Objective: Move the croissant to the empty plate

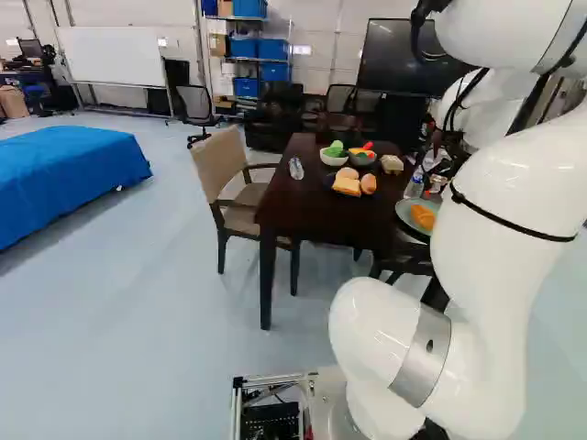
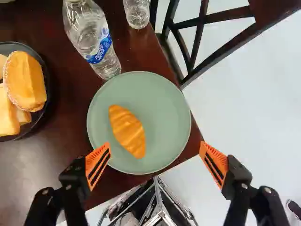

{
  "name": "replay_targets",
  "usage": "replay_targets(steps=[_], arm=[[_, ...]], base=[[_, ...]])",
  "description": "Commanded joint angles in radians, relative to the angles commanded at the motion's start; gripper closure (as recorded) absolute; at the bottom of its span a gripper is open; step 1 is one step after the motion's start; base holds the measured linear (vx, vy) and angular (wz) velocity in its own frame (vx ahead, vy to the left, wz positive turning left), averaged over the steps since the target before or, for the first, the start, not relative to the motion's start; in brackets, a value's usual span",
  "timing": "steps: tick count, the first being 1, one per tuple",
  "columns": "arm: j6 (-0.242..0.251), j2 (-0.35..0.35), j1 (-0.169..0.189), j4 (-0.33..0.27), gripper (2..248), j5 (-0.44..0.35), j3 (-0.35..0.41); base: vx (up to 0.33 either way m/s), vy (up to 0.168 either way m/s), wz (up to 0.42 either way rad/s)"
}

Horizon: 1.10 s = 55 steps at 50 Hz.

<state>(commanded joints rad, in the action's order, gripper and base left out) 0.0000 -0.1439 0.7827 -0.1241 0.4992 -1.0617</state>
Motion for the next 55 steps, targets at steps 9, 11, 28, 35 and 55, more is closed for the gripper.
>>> replay_targets(steps=[9,11,28,35,55], arm=[[0.0,0.034,0.02,0.0,3,0.0,0.038],[0.0,0.043,0.024,0.0,3,0.0,0.047],[0.0,0.126,0.032,0.0,3,0.0,0.136],[0.0,0.159,0.02,0.0,3,0.0,0.169],[0.0,0.216,-0.053,0.0,3,0.0,0.225]], base=[[0.0,0.0,0.0],[0.0,0.0,0.0],[0.0,0.0,0.0],[0.0,0.0,0.0],[0.0,0.0,0.0]])
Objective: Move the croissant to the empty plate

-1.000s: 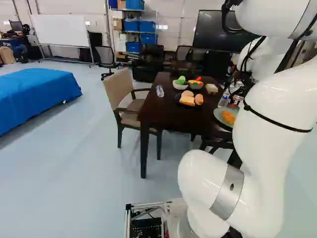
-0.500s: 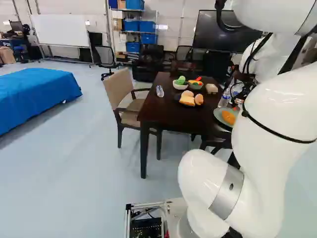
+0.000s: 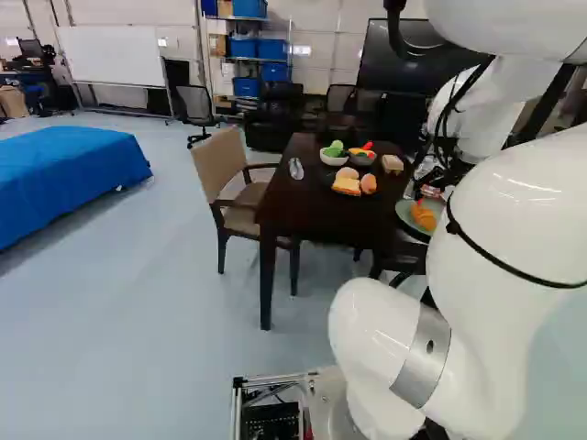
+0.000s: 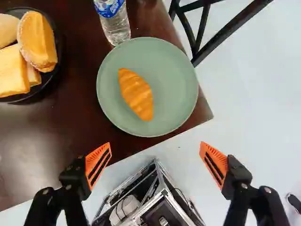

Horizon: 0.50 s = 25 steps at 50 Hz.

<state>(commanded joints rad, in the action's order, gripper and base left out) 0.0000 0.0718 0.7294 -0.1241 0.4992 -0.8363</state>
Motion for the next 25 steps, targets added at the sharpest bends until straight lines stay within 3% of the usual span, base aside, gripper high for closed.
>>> replay_targets(steps=[25], arm=[[0.0,0.033,-0.112,0.0,3,0.0,0.031]], base=[[0.0,0.0,0.0]])
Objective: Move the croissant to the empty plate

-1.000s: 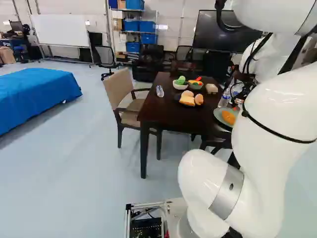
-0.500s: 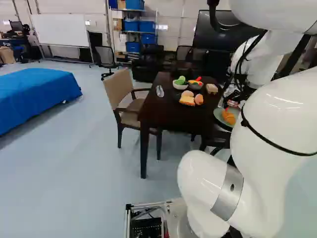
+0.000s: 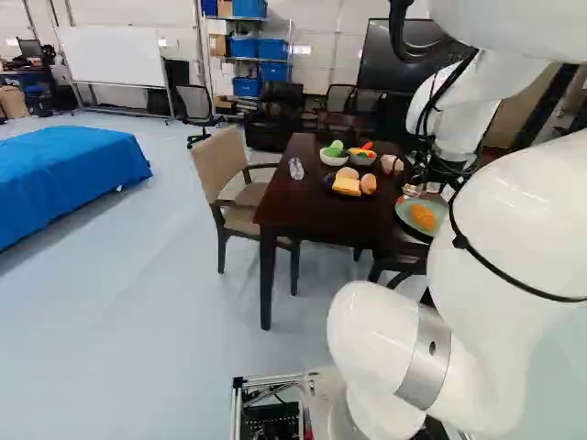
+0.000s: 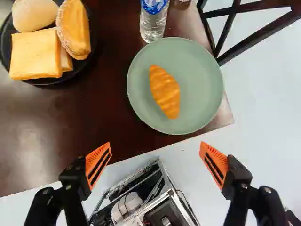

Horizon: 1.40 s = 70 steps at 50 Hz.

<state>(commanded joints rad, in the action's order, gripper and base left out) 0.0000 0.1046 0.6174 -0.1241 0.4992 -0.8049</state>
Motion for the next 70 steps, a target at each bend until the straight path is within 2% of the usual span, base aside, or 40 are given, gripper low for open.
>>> replay_targets(steps=[29,70], arm=[[0.0,0.007,-0.13,0.0,3,0.0,0.006],[0.0,0.105,-0.296,0.0,3,0.0,0.096]], base=[[0.0,0.0,0.0],[0.0,0.0,0.0]])
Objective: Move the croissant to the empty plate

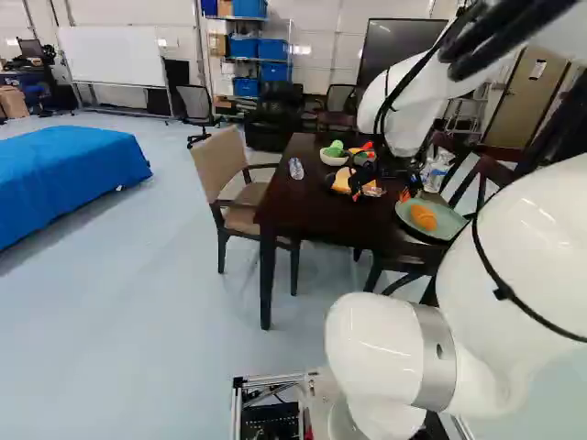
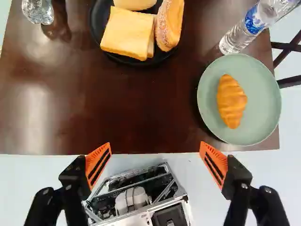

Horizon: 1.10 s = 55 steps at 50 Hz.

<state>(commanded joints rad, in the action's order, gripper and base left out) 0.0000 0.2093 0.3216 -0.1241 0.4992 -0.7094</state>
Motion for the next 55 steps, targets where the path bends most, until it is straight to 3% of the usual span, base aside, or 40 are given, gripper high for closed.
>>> replay_targets(steps=[27,55], arm=[[0.0,0.031,-0.119,0.0,3,0.0,0.027],[0.0,0.032,-0.124,0.004,3,-0.04,0.044]], base=[[0.0,0.0,0.0],[0.0,0.0,0.0]])
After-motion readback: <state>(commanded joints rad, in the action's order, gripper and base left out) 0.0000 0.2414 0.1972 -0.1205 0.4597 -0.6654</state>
